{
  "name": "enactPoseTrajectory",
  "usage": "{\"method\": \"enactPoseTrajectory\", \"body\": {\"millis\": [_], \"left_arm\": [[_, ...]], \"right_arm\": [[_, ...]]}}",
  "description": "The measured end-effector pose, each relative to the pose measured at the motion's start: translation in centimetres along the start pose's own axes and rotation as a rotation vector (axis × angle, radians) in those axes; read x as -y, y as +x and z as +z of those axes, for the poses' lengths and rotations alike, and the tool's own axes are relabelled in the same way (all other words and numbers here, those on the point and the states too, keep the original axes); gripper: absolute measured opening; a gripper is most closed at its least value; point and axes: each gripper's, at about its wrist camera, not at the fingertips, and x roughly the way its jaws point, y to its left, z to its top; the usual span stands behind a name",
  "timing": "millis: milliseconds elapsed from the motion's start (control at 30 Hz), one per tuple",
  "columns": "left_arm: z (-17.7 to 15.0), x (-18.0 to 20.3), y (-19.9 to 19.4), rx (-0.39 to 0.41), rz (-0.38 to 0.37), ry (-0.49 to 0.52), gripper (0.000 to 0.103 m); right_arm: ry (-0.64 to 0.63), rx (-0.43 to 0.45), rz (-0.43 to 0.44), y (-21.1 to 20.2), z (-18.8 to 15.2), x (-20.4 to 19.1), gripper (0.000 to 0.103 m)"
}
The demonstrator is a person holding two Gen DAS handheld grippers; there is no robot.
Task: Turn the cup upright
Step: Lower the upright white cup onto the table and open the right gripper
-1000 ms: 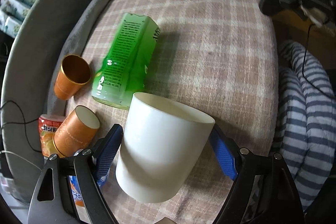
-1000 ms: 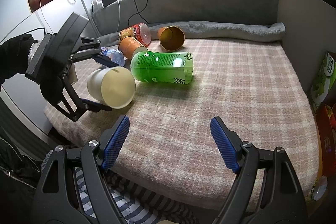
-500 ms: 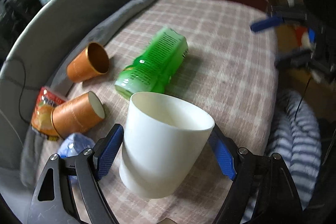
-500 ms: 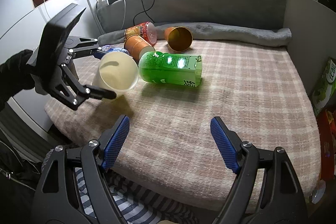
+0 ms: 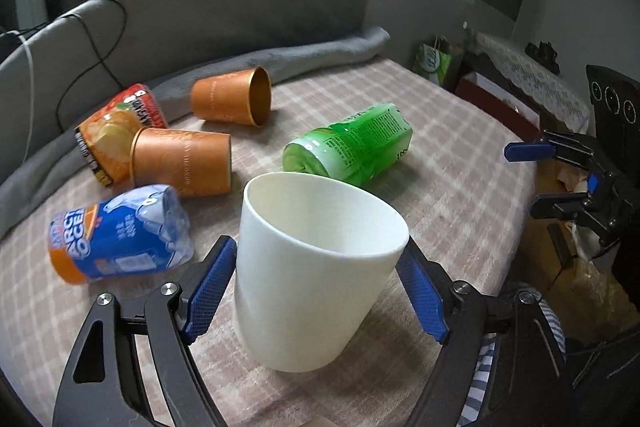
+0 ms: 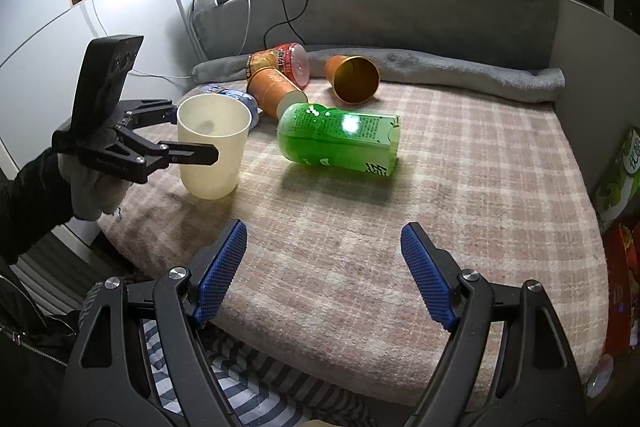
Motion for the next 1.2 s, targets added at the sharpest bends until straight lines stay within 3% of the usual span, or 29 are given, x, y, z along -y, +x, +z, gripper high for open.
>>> {"method": "enactPoseTrajectory", "body": {"millis": [233, 500, 967, 1100, 1200], "left_arm": [[-0.7, -1.0, -0.9, 0.058, 0.008, -0.073, 0.080], [-0.4, -2.4, -0.7, 0.194, -0.015, -0.229, 0.079], [-0.9, -1.8, 1.0, 0.162, 0.002, -0.235, 0.079], [-0.9, -1.6, 1.0, 0.149, 0.016, -0.221, 0.079], [-1.0, -1.8, 0.9, 0.140, 0.020, -0.232, 0.079]], "right_arm": [[-0.022, 0.007, 0.017, 0.2, 0.6, -1.1, 0.082], [-0.029, 0.014, 0.022, 0.3, 0.9, -1.8, 0.082], [-0.011, 0.046, 0.000, -0.1, 1.4, -2.2, 0.082], [0.003, 0.079, -0.042, -0.2, 2.2, -2.7, 0.082], [0.024, 0.098, -0.126, -0.1, 2.8, -2.8, 0.082]]}}
